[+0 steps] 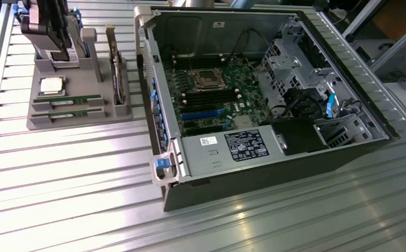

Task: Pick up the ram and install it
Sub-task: 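Pick up the ram and move it above insertion slot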

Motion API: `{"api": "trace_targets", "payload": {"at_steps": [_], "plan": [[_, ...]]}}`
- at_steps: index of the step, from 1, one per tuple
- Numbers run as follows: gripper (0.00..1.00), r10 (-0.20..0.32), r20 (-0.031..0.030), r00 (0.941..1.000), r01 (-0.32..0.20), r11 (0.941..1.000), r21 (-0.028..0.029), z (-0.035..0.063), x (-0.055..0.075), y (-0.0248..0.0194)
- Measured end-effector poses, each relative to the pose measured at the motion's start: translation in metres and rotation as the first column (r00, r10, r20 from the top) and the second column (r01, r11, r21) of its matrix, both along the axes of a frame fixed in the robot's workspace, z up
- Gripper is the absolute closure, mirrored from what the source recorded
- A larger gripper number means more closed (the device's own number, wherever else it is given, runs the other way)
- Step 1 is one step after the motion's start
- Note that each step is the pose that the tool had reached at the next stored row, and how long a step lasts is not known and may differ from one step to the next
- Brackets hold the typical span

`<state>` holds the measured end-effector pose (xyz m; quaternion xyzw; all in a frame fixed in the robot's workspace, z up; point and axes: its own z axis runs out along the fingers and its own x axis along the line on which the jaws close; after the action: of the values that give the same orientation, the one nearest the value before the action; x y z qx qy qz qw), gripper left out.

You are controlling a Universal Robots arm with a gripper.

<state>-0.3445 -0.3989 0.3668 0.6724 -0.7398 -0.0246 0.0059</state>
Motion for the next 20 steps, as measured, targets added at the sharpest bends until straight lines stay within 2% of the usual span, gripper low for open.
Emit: {"api": "trace_targets", "payload": {"at_steps": [20], "plan": [[0.64, 0.0, 0.0001, 1.0, 0.0, 1.0, 0.0, -0.0063, 0.0, 0.0]]}}
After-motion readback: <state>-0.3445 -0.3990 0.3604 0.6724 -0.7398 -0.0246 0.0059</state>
